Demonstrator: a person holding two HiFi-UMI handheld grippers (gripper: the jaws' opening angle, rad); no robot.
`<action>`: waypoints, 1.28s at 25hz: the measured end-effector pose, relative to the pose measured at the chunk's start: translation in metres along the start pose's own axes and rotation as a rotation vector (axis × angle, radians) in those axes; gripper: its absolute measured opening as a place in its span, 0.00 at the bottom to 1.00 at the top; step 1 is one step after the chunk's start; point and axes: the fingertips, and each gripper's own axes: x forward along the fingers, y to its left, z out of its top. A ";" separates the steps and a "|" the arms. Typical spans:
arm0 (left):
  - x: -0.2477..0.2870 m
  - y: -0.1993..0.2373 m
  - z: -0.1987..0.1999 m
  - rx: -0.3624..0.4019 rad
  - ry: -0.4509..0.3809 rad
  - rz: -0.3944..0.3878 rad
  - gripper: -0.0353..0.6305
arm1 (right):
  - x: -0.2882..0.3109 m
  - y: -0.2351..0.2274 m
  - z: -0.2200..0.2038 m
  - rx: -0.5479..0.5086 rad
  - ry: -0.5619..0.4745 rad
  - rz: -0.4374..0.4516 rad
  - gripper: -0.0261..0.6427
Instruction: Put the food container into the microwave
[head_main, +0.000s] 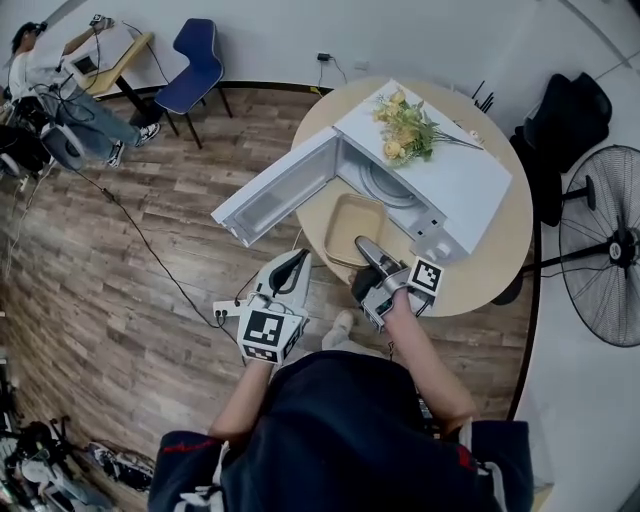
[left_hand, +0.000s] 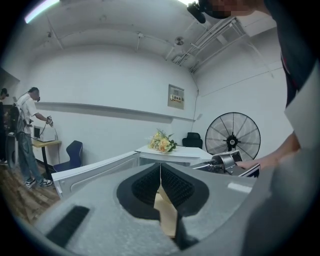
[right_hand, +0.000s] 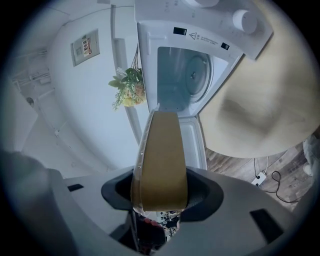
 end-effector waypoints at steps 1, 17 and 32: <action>0.006 0.000 0.001 0.000 0.004 0.002 0.08 | 0.003 0.000 0.005 0.004 0.003 -0.001 0.36; 0.080 -0.012 -0.006 0.003 0.063 -0.033 0.08 | 0.011 -0.016 0.058 0.057 -0.008 -0.014 0.35; 0.107 0.003 -0.019 0.006 0.131 -0.196 0.08 | 0.012 -0.044 0.078 0.124 -0.194 -0.060 0.35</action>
